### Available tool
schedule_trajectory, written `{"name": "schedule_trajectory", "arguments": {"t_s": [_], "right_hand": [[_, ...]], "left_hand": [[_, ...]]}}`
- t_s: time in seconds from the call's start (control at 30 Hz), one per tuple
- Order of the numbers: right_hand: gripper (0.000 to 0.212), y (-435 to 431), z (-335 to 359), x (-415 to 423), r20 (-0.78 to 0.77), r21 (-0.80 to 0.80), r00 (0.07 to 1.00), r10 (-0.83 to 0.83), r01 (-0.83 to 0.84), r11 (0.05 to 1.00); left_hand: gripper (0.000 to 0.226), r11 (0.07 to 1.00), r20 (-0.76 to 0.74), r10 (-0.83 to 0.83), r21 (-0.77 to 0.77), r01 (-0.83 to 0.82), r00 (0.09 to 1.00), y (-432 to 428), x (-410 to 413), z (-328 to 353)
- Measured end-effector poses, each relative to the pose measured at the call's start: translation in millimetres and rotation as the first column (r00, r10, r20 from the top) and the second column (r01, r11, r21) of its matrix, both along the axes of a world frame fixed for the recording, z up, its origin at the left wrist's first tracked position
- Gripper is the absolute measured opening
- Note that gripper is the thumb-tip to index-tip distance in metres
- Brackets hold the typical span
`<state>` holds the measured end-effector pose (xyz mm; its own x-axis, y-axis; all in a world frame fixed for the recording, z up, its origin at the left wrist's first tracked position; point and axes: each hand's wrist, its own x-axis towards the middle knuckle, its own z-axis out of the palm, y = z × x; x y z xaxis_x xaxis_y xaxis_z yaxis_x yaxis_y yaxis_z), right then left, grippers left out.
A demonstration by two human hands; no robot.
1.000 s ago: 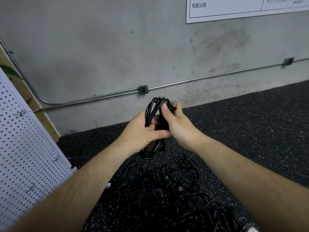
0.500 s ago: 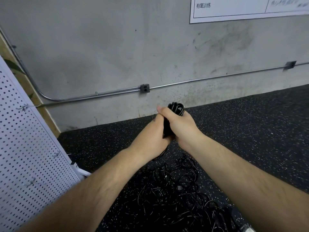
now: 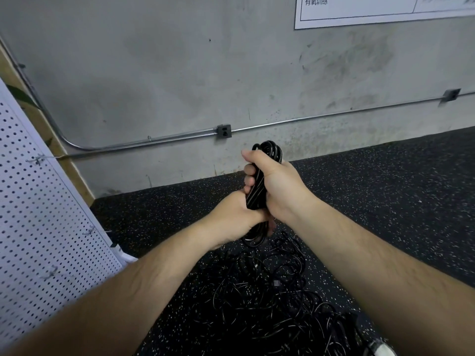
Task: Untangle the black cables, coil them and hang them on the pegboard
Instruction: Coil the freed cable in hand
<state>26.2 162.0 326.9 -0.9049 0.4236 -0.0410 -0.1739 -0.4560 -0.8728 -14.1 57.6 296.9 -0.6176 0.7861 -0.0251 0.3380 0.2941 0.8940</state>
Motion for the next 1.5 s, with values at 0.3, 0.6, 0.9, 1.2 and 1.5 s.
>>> {"name": "schedule_trajectory", "arguments": {"t_s": [0.3,0.6,0.9,1.2,1.5], "right_hand": [[0.023,7,-3,-6,0.058,-0.013,0.988,-0.143,0.144,0.99],[0.047,28,-8,-11,0.229,-0.095,0.913,-0.337,0.365,0.926],[0.099,36,-20,-19,0.381,0.028,0.848,-0.368,0.387,0.921],[0.081,64,-48,-28,0.474,-0.003,0.844,-0.25,0.286,0.958],[0.077,57,-35,-10,0.426,-0.011,0.833,-0.353,0.395,0.919]], "left_hand": [[0.016,0.979,-0.369,0.189,-0.001,-0.204,0.91,18,16,-13],[0.039,0.984,-0.249,0.172,0.091,-0.153,0.953,0,10,-14],[0.04,0.982,0.003,0.147,0.117,-0.147,0.989,-3,-2,-11],[0.033,0.988,-0.595,-0.041,-0.145,-0.057,0.803,3,5,-8],[0.031,0.997,-0.687,-0.027,-0.075,-0.034,0.727,6,13,-14]]}}
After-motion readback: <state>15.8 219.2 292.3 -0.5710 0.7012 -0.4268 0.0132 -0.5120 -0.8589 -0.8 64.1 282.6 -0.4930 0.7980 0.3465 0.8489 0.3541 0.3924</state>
